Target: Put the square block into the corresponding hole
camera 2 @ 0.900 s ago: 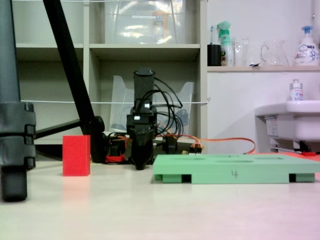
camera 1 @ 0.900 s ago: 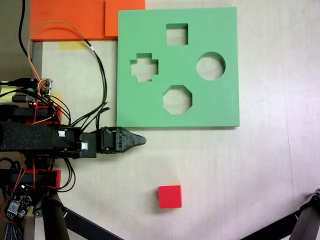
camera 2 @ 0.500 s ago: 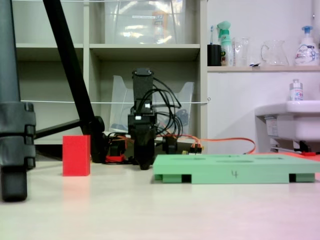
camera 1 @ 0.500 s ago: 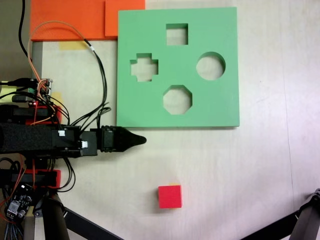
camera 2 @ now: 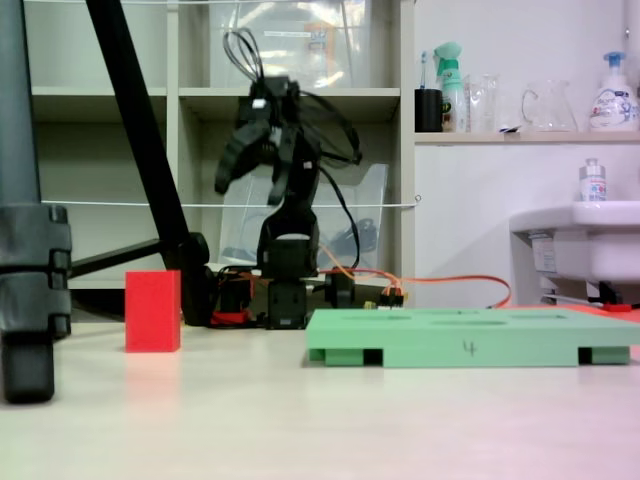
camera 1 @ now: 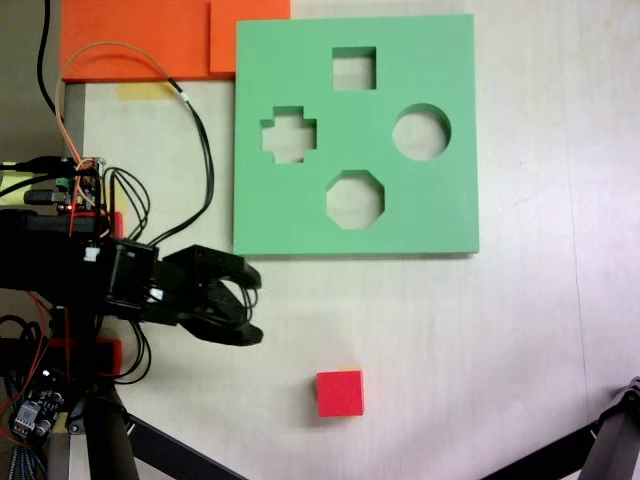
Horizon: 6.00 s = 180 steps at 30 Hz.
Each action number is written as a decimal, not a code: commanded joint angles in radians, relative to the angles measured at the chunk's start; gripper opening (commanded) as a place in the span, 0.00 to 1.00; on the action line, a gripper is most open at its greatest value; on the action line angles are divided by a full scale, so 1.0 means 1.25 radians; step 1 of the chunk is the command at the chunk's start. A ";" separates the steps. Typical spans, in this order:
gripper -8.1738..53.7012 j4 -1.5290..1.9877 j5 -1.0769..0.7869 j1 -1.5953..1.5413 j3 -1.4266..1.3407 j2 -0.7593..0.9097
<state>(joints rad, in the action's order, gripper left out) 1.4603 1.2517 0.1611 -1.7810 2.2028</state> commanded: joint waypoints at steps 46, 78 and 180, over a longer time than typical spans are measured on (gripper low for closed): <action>0.97 0.066 -0.086 0.191 0.507 -0.787; 0.21 0.198 -0.001 0.175 0.432 -0.615; 0.86 0.275 -0.312 -0.428 0.879 -0.438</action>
<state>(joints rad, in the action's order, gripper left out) 1.7994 1.0032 -0.4172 -0.6673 1.5892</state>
